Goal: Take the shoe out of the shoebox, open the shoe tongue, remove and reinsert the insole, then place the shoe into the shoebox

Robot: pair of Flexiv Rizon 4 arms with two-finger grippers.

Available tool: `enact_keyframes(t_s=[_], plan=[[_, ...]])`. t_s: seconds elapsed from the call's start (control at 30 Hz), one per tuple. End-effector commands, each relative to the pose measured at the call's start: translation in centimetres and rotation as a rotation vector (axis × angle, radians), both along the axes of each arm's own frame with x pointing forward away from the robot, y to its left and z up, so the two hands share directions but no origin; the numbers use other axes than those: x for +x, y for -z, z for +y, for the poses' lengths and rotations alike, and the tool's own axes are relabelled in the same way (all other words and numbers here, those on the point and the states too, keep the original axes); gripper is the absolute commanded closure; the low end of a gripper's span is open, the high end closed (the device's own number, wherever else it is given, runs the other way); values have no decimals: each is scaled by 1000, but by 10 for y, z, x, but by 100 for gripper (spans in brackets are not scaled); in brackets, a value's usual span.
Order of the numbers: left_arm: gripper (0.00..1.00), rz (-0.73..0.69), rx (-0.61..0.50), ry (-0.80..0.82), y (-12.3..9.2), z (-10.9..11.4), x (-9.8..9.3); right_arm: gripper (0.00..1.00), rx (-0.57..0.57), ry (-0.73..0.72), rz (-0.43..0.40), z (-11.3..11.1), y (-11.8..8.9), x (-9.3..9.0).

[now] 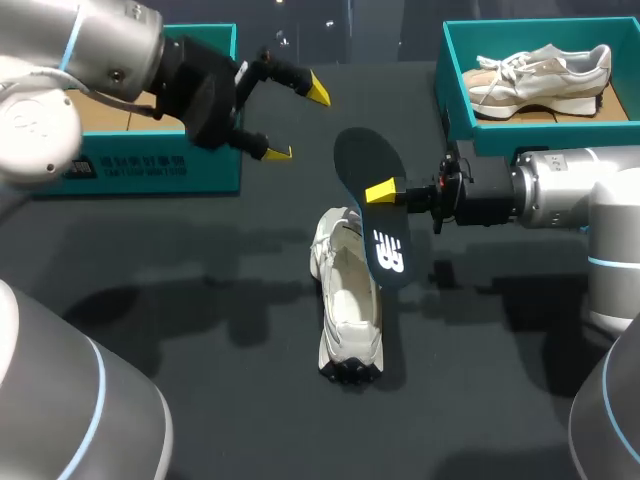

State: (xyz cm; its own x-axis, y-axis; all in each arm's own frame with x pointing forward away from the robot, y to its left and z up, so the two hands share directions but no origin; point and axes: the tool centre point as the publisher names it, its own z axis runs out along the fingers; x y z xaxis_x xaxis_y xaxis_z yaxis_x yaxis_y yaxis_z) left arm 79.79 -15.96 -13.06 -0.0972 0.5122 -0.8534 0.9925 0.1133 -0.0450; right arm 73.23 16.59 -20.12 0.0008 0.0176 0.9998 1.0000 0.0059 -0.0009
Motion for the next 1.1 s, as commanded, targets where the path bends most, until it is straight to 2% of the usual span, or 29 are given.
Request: enact_keyframes(t_s=[0.03, 0.37, 0.53, 0.93, 0.97, 1.03, 1.07, 1.1], plan=[[0, -4, -140, -21, 10, -3, -2, 100, -3, 1, 1, 0, 0, -1], [0, -18, -268, -29, 38, -12, -4, 100, -3, 1, 1, 0, 0, -1], [0, -21, -332, -22, 49, -21, -6, 100, 42, 3, 7, 6, -7, -3], [0, -63, -427, -45, 54, -40, -13, 100, 94, 28, 13, 18, -17, -5], [1, -69, -431, -45, 55, -42, -14, 100, 103, 26, 14, 19, -17, -5], [16, -65, -443, -46, 58, -46, -14, 100, 106, 29, 15, 22, -19, -7], [18, -68, -443, -47, 58, -47, -14, 100, 108, 29, 15, 22, -19, -7], [25, -68, -446, -47, 59, -49, -15, 100, 104, 32, 14, 24, -20, -8]])
